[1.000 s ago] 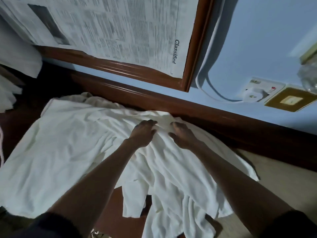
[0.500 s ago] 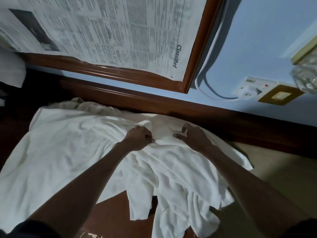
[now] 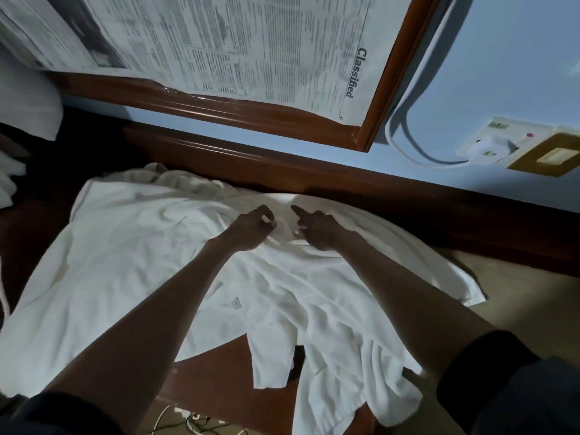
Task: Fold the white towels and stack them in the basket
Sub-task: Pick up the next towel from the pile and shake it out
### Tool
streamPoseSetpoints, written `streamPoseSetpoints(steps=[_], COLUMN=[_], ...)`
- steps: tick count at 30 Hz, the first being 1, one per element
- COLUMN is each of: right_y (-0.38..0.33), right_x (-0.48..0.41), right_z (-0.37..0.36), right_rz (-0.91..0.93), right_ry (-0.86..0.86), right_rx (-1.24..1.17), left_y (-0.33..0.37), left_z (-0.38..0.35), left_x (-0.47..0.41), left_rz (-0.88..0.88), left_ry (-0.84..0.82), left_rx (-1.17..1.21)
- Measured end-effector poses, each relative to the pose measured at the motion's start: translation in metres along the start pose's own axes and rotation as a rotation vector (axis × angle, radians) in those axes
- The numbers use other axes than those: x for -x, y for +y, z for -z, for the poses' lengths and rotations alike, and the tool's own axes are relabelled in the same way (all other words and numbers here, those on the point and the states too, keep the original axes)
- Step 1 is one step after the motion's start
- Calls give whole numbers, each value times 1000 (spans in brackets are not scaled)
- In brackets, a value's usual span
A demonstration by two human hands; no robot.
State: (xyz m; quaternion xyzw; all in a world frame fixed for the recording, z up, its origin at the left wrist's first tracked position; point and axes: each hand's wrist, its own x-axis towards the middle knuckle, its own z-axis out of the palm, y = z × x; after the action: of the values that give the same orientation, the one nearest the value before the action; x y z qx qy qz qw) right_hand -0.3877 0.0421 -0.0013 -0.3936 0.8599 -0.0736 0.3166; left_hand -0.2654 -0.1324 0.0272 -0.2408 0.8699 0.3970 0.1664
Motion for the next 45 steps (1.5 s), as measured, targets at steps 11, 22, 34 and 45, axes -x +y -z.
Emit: streamPoseSetpoints(steps=[11, 22, 34, 45], right_y=[-3, -29, -13, 113], right_x=[49, 125, 292, 513], right_z=[4, 133, 222, 269], right_rz=[-6, 235, 261, 231], right_ry=[-14, 374, 780, 1250], right_rx=[-345, -513, -752, -706], left_y=[34, 161, 298, 481], left_z=[18, 99, 78, -39], left_x=[15, 72, 177, 296], left_rz=[34, -421, -348, -480], left_ry=[94, 252, 220, 144], left_rx=[-37, 36, 258, 356])
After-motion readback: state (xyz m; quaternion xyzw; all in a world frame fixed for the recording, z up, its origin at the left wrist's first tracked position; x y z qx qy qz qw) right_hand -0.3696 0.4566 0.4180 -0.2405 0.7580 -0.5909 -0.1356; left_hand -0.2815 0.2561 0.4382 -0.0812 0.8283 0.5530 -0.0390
